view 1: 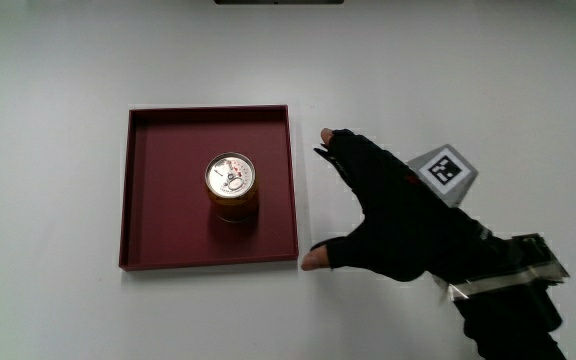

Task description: Pick red bull from plate

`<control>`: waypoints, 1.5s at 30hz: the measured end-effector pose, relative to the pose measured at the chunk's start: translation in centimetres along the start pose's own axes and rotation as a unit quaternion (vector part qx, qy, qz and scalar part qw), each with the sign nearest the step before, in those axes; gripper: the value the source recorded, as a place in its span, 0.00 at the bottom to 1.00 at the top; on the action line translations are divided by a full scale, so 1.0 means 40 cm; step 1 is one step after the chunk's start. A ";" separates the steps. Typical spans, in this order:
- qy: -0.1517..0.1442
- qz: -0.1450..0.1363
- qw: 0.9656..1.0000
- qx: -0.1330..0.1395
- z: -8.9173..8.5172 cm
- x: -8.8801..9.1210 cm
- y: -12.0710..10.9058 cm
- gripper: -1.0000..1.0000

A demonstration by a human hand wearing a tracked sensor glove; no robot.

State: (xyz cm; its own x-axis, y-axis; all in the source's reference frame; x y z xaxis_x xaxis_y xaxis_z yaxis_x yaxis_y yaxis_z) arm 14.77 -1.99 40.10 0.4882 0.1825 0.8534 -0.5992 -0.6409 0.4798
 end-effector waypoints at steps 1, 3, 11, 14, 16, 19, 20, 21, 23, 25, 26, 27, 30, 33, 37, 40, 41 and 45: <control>0.036 -0.039 0.999 -0.005 -0.010 -0.020 -0.001 0.50; 0.019 -0.039 0.999 0.001 -0.019 -0.002 0.024 0.50; 0.000 -0.019 1.000 0.002 -0.055 0.038 0.117 0.50; 0.030 -0.004 1.000 -0.002 -0.071 0.050 0.149 0.50; 0.037 -0.003 0.999 -0.005 -0.083 0.057 0.171 0.50; 0.026 0.004 1.000 -0.008 -0.099 0.072 0.205 0.50; 0.007 0.011 1.000 -0.003 -0.102 0.075 0.215 0.50; 0.011 0.005 1.000 -0.005 -0.107 0.077 0.222 0.50; 0.012 0.013 1.000 -0.006 -0.118 0.086 0.240 0.50; 0.011 0.010 1.000 -0.008 -0.129 0.088 0.253 0.50; -0.010 0.019 0.999 0.031 -0.133 0.089 0.259 0.50; -0.007 0.024 0.999 0.027 -0.138 0.087 0.264 0.50; -0.001 0.016 1.000 0.025 -0.149 0.093 0.278 0.50; 0.008 0.011 1.000 0.026 -0.156 0.100 0.289 0.50; 0.009 0.012 1.000 0.027 -0.165 0.109 0.300 0.50; 0.011 0.011 1.000 0.026 -0.167 0.107 0.300 0.50; 0.012 0.011 0.999 0.028 -0.167 0.108 0.300 0.52; 0.038 0.011 0.999 -0.006 -0.170 0.118 0.305 0.58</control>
State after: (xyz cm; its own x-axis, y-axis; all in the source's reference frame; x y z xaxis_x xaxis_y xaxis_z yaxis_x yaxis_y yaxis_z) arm 5.47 -3.86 51.37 0.4257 0.2243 0.8766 -0.6168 -0.6369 0.4625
